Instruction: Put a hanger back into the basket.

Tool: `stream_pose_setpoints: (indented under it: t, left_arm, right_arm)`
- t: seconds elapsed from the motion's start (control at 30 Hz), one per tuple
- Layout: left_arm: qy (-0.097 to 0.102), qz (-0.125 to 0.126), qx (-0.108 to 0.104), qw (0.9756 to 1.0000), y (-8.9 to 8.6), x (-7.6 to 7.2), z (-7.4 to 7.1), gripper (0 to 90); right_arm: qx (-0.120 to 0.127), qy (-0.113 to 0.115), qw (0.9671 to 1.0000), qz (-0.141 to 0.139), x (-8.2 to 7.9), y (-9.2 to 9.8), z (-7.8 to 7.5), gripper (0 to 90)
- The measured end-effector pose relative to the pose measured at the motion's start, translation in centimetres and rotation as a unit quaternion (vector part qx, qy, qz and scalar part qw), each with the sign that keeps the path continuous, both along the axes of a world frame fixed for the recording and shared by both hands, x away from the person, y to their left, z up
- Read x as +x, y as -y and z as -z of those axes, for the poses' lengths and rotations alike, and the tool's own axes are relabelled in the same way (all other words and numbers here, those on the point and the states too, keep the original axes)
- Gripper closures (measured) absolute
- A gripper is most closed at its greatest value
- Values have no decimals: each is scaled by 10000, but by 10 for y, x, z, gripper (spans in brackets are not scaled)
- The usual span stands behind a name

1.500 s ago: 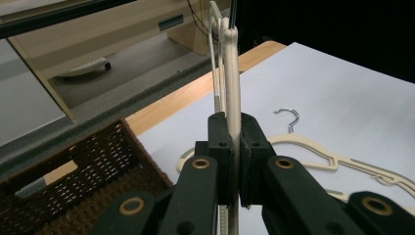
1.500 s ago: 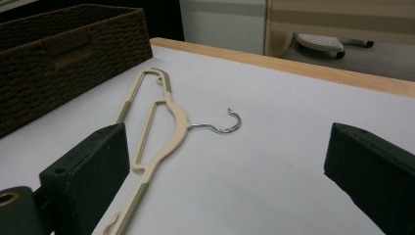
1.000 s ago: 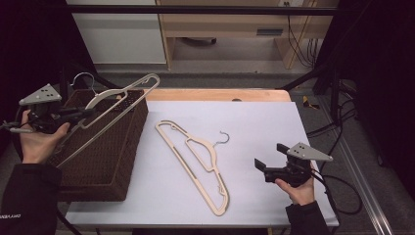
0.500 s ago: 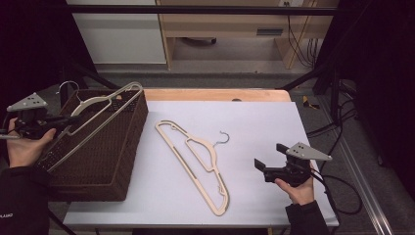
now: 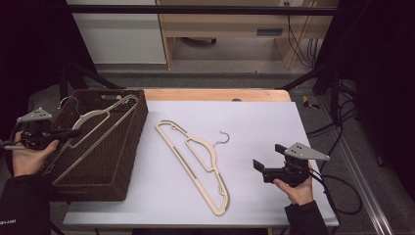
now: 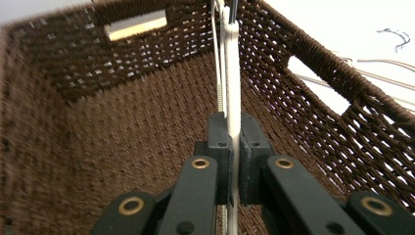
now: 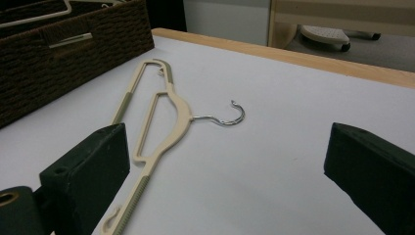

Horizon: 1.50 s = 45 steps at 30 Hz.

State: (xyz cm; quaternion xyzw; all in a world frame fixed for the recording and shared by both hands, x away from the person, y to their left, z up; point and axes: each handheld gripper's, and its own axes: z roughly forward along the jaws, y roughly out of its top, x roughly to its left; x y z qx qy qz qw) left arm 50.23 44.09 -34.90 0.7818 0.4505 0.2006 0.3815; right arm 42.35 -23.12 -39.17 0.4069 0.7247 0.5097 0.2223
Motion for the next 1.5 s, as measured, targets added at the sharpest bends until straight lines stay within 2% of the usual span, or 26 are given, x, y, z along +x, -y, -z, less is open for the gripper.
stream_pose_setpoints:
  t: [0.1,0.17,0.27,0.4,0.53,0.57,0.63,0.67,0.8,0.97,1.07,1.17,1.23,1.33,1.4,1.5]
  left_arm:
    - [-62,-69,27,10000,4,4,7,858]
    - [-176,-126,113,9997,6,6,12,857]
    - [-311,-255,125,9991,5,9,21,853]
    - [-515,-547,205,9970,-3,10,30,839]
    - [-580,-802,234,9948,-5,12,30,823]
    - [-595,-887,277,9939,-6,12,31,818]
    - [-654,-1061,501,9909,-8,13,32,778]
    - [-709,-1139,524,9896,-10,13,33,753]
    - [-875,-1418,421,9851,-17,13,36,700]
    - [-1023,-1593,553,9804,-17,16,39,602]
    - [-1081,-1708,541,9779,-18,16,40,550]
    - [-1061,-1723,419,9784,-20,14,38,531]
    - [-1064,-1733,432,9782,-20,13,37,519]
    - [-964,-1816,333,9781,-22,9,33,505]
    - [-772,-1854,218,9794,-22,5,27,493]
    - [-367,-1753,36,9838,-16,-4,14,458]
  right_arm:
    - [0,-17,10000,2,0,-1,1,35]
    - [-20,-17,10000,9,0,-1,1,35]
    - [-22,-13,10000,5,0,-1,1,35]
    - [-18,-13,10000,3,0,-1,1,35]
    - [-33,-27,10000,-8,1,-2,2,35]
    - [-33,-42,10000,-16,1,-3,3,35]
    - [-39,-47,10000,-6,1,-3,3,35]
    - [-42,-38,10000,-12,1,-3,3,35]
    - [-37,-33,10000,-11,1,-3,3,35]
    - [-43,-45,10000,-16,1,-3,3,35]
    - [-28,-50,10000,-17,1,-3,3,35]
    - [-36,-41,10000,-15,1,-3,3,36]
    - [-34,-43,10000,-17,1,-3,3,35]
    - [-40,-40,10000,-18,1,-3,3,35]
    - [-14,-25,10000,-15,0,-2,2,36]
    - [0,1,10000,-5,0,-1,1,37]
